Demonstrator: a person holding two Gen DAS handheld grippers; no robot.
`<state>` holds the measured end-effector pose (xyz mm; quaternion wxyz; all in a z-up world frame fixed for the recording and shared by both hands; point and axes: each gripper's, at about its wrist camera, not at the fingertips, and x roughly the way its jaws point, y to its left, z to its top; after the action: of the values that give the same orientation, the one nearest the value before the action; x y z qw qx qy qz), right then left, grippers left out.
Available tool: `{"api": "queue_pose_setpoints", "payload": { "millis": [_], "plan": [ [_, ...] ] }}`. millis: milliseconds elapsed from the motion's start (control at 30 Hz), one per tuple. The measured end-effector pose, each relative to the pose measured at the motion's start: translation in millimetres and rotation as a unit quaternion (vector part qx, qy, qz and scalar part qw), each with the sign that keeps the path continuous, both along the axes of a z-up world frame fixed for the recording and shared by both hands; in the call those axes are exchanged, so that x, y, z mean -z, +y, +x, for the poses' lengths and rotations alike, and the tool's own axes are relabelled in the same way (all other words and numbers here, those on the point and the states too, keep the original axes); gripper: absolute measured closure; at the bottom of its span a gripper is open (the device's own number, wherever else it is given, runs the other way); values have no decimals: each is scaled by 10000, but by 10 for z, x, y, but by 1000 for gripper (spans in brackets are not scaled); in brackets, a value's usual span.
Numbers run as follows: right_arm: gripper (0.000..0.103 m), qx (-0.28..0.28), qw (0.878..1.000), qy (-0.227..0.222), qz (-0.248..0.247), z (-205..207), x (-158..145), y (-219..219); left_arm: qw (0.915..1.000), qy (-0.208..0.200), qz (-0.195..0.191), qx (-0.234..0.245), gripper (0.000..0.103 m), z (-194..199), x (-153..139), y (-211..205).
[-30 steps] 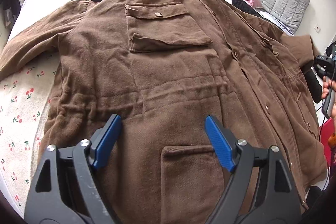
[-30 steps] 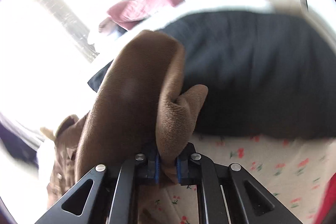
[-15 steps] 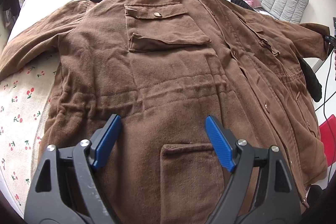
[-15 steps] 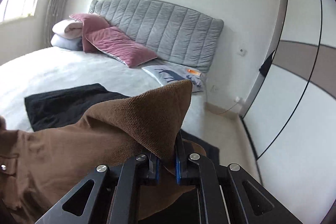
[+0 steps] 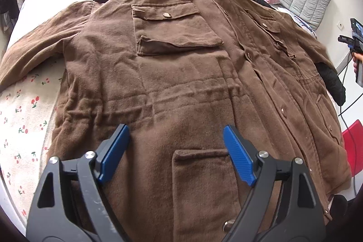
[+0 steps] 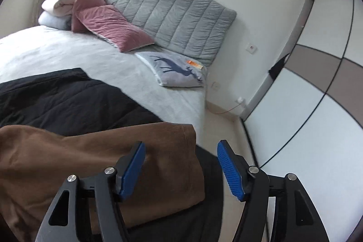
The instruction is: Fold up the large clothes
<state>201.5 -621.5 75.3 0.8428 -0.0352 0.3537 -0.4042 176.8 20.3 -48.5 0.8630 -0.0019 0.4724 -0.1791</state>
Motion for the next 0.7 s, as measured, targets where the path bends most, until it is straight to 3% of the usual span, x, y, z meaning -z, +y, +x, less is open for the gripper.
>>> {"api": "queue_pose_setpoints", "payload": {
  "millis": [100,300,433,700],
  "plan": [
    [36,-887,9926,34,834,-334,-9,313,10000,60,49,-53,18,-97,-114,72],
    [35,-2277,9526,108,2013,-1132,93,1000,10000,90,-2,-25,18,-475,-374,231],
    [33,-2764,9325,225,2312,-1596,195,1448,9994,-89,315,149,18,-796,-531,299],
    [30,-3629,9015,417,2322,-2518,561,2049,9962,-223,761,357,18,-1443,-634,605]
  ]
}}
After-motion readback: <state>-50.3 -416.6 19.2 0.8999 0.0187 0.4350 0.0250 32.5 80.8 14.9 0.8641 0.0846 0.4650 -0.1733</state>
